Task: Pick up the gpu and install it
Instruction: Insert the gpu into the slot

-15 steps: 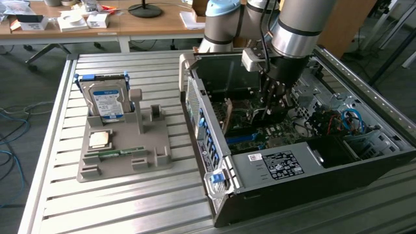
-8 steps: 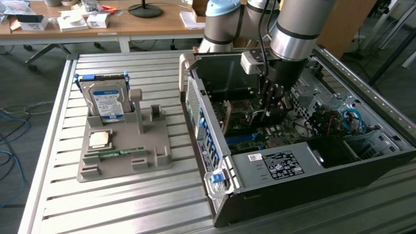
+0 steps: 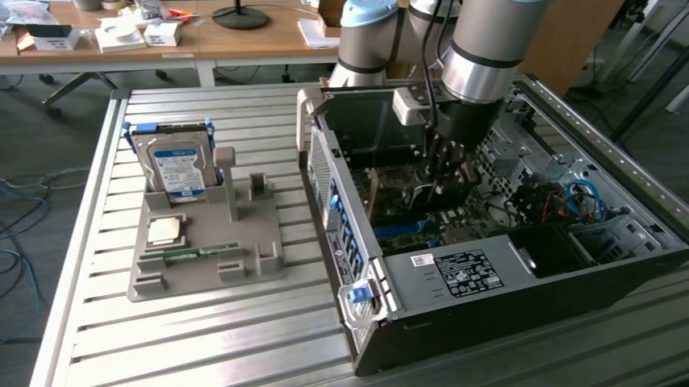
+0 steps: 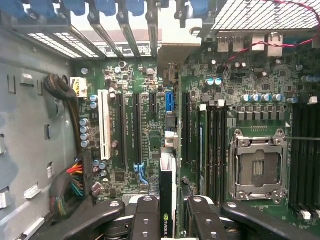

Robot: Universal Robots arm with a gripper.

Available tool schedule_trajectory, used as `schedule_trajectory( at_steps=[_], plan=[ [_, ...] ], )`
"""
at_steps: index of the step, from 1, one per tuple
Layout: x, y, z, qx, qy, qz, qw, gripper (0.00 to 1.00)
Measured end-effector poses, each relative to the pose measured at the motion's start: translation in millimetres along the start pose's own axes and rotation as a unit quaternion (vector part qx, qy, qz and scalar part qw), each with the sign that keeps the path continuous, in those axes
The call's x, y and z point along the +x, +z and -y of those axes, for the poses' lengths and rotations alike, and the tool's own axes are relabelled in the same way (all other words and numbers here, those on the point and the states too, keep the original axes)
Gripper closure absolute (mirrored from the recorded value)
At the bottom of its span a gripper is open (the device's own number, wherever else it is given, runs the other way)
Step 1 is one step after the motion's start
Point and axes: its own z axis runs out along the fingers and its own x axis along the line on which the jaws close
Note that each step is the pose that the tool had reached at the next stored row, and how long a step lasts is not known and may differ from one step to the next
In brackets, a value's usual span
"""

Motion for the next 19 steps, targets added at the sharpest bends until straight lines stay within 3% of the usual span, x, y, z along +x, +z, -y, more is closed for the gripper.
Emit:
schedule_trajectory(
  at_steps=[7, 15, 19],
  plan=[
    [0.2, 7.0, -1.7, 0.0014, 0.0, -0.0001, 1.0, 0.74],
    [0.8, 7.7, -14.8, 0.0017, 0.0, 0.0001, 1.0, 0.74],
    [0.9, 7.8, -17.0, 0.0017, 0.0, 0.0001, 1.0, 0.74]
  ],
)
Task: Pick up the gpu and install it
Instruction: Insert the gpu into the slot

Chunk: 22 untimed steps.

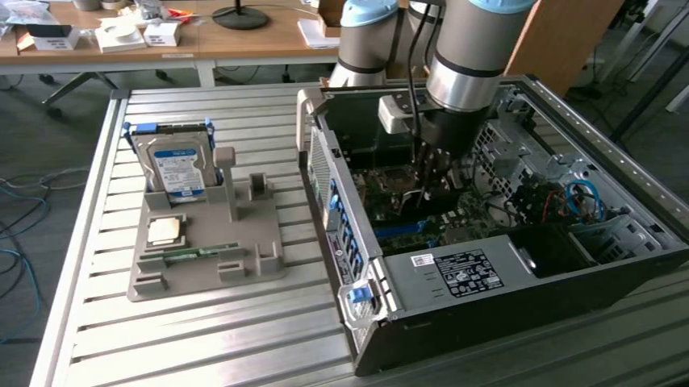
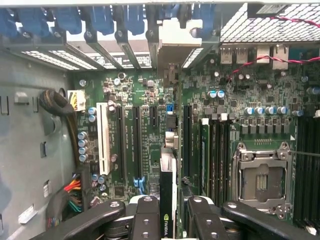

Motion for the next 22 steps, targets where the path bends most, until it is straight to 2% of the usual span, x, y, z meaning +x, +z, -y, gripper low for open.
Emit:
schedule_trajectory(
  at_steps=[10, 16, 22],
  plan=[
    [0.2, 0.8, -3.5, 0.0, 0.0, -0.0005, 1.0, 0.74],
    [0.2, 5.5, -4.0, -0.0004, 0.0, -0.003, 1.0, 0.74],
    [0.3, 6.2, -5.7, -0.0003, 0.0, -0.0041, 1.0, 0.74]
  ],
)
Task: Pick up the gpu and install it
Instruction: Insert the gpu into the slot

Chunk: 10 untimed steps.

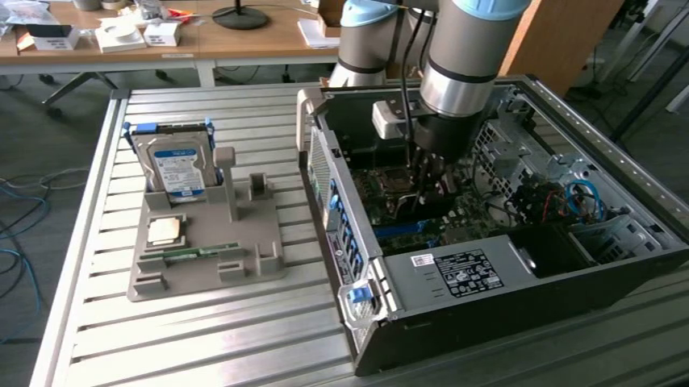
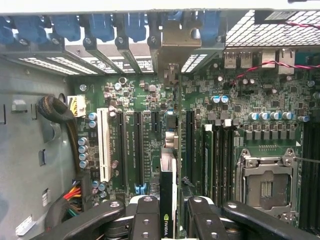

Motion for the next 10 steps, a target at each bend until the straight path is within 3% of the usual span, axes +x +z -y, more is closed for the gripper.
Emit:
schedule_trajectory(
  at_steps=[10],
  plan=[
    [0.1, 0.2, -1.5, 0.0001, 0.0, -0.0014, 1.0, 0.74]
  ],
)
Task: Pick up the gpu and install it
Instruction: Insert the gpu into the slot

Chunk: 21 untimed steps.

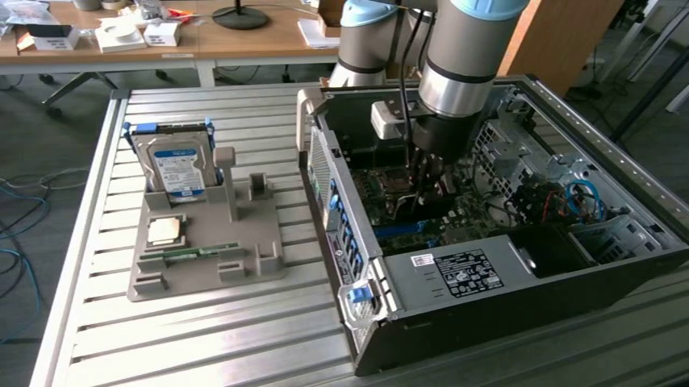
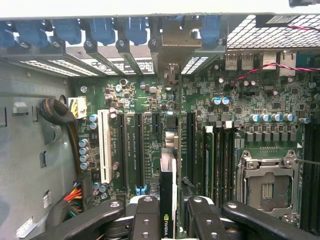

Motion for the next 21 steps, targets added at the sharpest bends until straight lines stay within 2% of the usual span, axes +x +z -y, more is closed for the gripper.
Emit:
schedule_trajectory(
  at_steps=[4, 5, 8, 9, 21],
  plan=[
    [0.0, 0.0, 0.0, -0.0002, 0.0, 0.0, 1.0, 0.74],
    [0.0, 0.0, -0.1, -0.0011, 0.0, -0.0001, 1.0, 0.74],
    [0.0, 0.0, 0.0, -0.0084, 0.001, -0.0004, 1.0, 0.74],
    [0.0, 0.0, -0.1, -0.0092, 0.001, -0.0005, 1.0, 0.74],
    [0.0, 2.1, 0.5, -0.0093, 0.001, -0.0004, 1.0, 0.74]
  ],
)
